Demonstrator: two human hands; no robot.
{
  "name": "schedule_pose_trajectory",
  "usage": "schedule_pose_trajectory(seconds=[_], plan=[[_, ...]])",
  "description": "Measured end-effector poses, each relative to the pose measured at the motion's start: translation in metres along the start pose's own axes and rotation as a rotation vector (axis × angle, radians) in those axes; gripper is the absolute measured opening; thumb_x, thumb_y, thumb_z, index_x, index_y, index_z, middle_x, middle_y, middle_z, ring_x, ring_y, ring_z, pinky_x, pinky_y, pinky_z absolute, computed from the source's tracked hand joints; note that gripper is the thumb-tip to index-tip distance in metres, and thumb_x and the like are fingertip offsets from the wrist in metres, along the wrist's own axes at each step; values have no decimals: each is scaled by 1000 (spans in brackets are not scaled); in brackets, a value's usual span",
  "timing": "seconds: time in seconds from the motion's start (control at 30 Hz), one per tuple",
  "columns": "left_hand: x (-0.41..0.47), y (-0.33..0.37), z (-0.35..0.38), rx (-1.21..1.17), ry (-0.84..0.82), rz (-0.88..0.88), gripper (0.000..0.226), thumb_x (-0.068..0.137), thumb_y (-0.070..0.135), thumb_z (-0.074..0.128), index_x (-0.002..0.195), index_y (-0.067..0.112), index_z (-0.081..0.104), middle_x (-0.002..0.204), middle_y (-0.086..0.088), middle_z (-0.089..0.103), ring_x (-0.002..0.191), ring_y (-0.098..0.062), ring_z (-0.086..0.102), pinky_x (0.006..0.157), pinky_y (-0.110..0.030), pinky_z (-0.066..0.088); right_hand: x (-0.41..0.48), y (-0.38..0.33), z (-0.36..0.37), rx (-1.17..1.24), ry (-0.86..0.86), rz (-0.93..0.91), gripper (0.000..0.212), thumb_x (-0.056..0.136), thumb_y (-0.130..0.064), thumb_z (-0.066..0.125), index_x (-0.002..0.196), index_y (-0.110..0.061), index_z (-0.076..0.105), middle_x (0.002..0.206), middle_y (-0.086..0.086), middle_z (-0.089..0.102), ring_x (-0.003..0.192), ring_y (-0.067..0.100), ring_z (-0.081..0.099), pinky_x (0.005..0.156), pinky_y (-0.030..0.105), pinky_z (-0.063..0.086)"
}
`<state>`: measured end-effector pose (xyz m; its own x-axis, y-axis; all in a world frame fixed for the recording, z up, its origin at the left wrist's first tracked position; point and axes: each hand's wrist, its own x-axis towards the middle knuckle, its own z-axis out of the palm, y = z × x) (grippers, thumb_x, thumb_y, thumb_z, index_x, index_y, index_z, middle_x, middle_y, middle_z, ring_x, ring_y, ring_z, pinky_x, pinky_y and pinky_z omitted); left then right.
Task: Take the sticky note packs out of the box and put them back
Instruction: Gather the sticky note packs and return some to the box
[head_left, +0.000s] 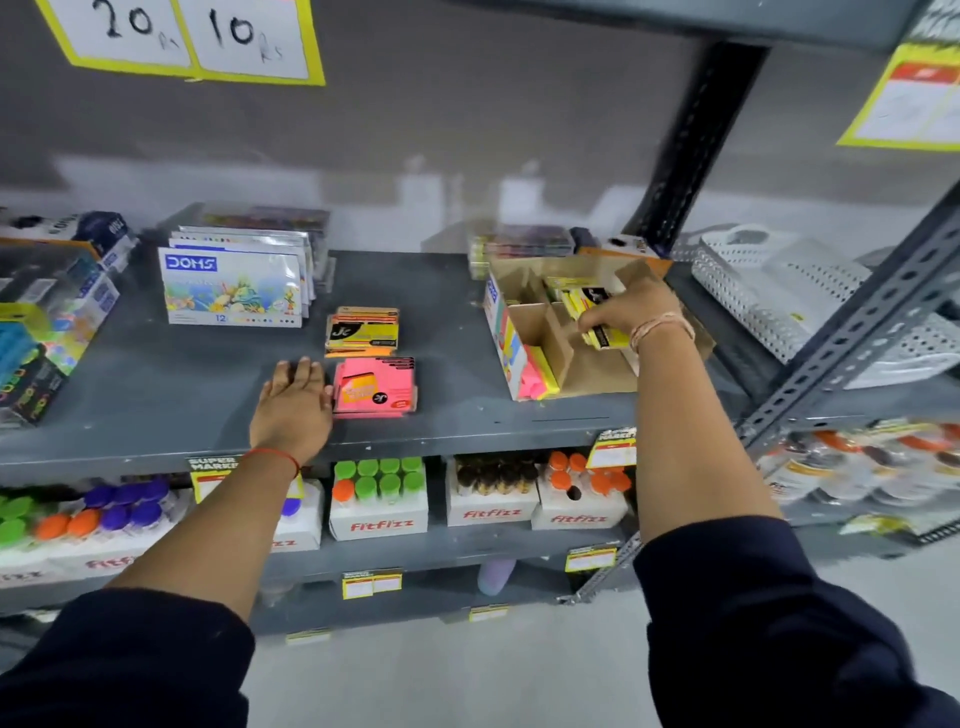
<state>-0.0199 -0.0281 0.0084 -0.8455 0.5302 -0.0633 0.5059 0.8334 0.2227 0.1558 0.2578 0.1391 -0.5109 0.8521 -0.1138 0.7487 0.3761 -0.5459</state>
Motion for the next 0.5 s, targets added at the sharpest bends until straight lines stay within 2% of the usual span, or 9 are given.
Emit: schedule_pose_trajectory(seconds=[0.17,0.3,0.5], plan=[[1,-3,0,7,-14,9,49,99,21,22,146,8,17,158,-7,14,146,-31,5,120,-42,12,6,12,20,-45,-76,119,57,64,-28,78,113,-6,59,122,13,61,110,27,57,79,31,47],[0,-2,0,13,-8,11,49,99,21,22,146,8,18,158,-7,15,146,-31,5,120,-42,12,16,17,35,23,-121,155,56,70,-22,74,121,-5,57,133,14,53,121,30,52,96,38,49],[0,-2,1,10,12,10,48,99,20,23,146,8,20,157,-7,18,145,-31,8,119,-42,13,21,27,53,6,-129,174,51,76,-17,67,123,-2,55,132,19,52,121,34,51,99,45,47]])
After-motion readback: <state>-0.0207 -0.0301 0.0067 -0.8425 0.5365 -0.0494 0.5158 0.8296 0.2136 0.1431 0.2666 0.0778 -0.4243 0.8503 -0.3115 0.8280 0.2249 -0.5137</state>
